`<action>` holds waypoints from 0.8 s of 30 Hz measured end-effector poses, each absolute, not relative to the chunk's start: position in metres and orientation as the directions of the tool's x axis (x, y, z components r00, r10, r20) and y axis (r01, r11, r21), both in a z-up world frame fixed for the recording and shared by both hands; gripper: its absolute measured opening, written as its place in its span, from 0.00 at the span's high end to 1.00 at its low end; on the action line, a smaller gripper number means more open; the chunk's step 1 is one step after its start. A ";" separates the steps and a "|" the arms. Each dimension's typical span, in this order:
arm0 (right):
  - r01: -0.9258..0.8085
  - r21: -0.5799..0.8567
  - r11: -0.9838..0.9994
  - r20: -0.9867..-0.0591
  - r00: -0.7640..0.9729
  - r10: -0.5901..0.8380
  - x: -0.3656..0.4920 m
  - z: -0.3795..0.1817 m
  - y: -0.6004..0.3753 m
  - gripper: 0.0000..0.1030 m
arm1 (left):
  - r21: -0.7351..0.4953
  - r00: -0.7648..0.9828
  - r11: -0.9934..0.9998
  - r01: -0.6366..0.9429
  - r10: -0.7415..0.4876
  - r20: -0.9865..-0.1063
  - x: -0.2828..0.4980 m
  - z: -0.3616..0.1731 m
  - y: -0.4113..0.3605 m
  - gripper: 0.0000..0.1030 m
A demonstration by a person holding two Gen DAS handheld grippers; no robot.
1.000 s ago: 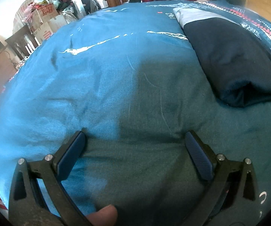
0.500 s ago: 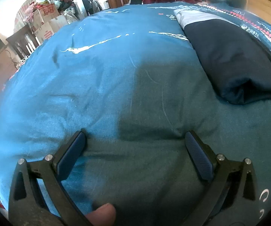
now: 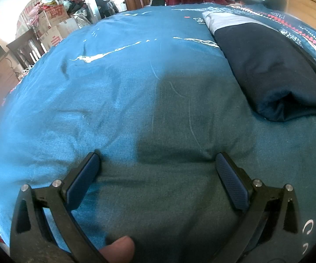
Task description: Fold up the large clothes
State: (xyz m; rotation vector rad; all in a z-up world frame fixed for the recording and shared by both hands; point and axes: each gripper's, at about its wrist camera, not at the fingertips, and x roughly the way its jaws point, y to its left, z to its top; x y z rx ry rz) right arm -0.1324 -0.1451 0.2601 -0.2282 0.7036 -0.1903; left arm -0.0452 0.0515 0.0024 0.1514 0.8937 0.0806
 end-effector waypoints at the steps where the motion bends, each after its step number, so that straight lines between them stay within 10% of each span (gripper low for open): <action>1: 0.093 -0.250 0.964 -0.632 0.738 -0.235 -0.132 0.262 -0.148 0.00 | 0.165 0.625 0.986 -0.006 0.133 -0.769 -0.046 0.003 0.052 0.00; 24: 0.082 -0.045 0.996 -0.762 0.641 -0.087 -0.126 0.256 -0.162 0.00 | 0.168 0.625 0.986 -0.006 0.135 -0.769 -0.046 0.003 0.051 0.00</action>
